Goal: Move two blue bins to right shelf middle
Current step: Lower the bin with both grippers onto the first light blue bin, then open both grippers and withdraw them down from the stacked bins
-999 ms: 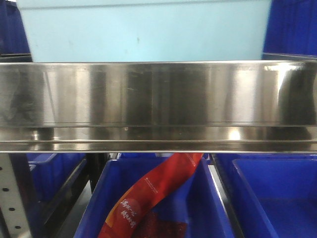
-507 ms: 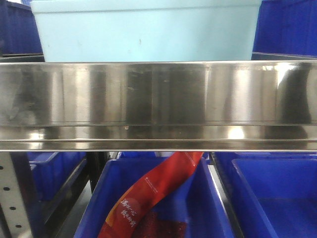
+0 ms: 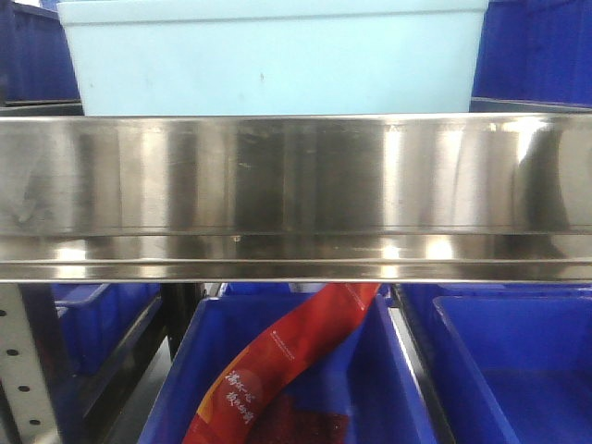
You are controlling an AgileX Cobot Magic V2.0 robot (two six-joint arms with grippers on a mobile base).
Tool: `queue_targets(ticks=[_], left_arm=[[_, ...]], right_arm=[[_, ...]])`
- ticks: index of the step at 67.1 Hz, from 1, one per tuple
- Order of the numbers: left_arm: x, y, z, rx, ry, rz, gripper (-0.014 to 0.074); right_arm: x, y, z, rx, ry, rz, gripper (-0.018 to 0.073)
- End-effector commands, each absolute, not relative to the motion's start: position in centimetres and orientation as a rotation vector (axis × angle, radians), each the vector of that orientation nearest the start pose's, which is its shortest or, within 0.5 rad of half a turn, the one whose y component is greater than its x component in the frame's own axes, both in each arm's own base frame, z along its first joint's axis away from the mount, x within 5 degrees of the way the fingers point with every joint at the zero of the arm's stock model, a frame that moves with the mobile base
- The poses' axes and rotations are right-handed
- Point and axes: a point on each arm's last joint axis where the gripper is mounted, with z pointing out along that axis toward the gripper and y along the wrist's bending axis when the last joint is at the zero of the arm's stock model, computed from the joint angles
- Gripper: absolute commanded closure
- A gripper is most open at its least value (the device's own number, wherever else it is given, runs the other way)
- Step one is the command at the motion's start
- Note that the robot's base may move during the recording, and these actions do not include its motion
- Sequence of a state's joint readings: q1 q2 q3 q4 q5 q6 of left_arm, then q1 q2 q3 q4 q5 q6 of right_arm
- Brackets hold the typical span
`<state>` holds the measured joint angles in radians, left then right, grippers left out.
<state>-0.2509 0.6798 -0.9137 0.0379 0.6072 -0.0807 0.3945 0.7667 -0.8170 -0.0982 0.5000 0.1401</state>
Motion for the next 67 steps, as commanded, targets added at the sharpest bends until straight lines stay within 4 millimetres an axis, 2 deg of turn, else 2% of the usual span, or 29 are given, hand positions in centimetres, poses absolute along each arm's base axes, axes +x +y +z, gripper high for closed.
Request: queue_targets(ticks=[1, 13, 27, 36, 67], left_arm=[[10.7, -2.5, 38.6, 0.177, 1.767, -0.184, 0.0708], [8.4, -2.0, 33.7, 0.177, 1.666, -0.197, 0.0708], [7.3, -1.8, 30.3, 0.170, 1.509, -0.219, 0.0708], [7.3, -1.9, 29.6, 0.172, 1.520, -0.218, 0.0708], [7.3, -1.9, 29.6, 0.172, 1.520, -0.218, 0.0708]], right_arm=[[12.9, 4.9, 35.9, -0.303, 1.820, 0.252, 0.0721], [10.0, 3.8, 32.5, -0.302, 1.747, 0.263, 0.0721], [7.7, 2.9, 30.2, -0.303, 1.617, 0.269, 0.0721], [7.4, 2.8, 30.0, -0.301, 1.599, 0.272, 0.0721], [7.4, 2.8, 30.0, -0.300, 1.590, 0.274, 0.0721]])
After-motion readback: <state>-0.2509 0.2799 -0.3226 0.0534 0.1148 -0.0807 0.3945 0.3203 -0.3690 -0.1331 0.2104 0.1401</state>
